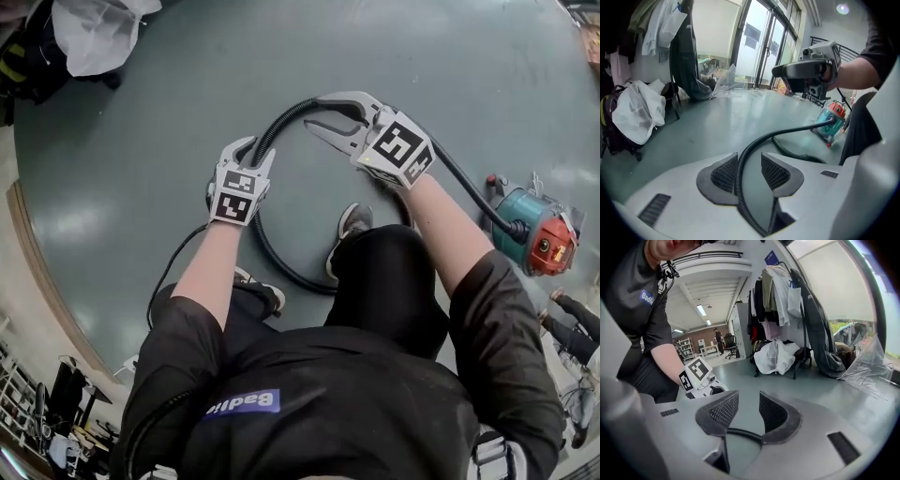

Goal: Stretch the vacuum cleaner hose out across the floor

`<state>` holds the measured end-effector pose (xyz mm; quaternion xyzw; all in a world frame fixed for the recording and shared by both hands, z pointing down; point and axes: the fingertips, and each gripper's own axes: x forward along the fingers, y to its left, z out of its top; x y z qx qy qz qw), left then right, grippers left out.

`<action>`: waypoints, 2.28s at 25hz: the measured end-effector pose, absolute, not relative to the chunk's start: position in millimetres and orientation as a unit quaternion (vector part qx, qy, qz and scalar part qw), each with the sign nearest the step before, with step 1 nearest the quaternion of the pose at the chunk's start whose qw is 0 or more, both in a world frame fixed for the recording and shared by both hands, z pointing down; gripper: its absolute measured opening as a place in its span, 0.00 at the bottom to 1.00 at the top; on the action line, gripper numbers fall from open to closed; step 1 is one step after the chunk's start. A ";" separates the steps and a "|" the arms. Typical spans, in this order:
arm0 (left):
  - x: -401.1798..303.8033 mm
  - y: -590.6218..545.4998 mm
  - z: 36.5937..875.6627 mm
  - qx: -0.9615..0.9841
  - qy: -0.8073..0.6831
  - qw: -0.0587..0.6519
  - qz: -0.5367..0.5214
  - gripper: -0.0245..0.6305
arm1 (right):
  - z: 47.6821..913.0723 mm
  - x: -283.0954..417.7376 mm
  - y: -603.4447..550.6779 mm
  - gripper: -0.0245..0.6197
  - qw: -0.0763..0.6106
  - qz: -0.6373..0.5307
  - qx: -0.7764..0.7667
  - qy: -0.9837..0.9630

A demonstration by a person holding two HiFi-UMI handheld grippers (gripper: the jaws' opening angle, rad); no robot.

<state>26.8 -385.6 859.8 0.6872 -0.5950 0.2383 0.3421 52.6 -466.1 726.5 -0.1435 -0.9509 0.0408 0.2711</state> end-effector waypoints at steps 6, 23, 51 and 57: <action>38.2 -382.5 977.6 0.666 -0.591 0.359 0.281 0.30 | 806.0 60.6 -473.1 0.26 0.295 -0.001 -0.183 -0.938; 49.9 -310.9 1149.6 0.597 -0.524 0.435 0.425 0.36 | 946.3 56.3 -478.7 0.32 0.416 -0.125 -0.247 -0.866; -21.6 -306.5 925.0 0.614 -0.594 0.276 0.440 0.46 | 967.5 -55.1 -403.5 0.27 0.410 -0.336 -0.295 -0.795; -55.8 -273.3 924.2 0.574 -0.655 0.274 0.408 0.57 | 920.8 -82.1 -409.3 0.30 0.435 -0.303 -0.246 -0.811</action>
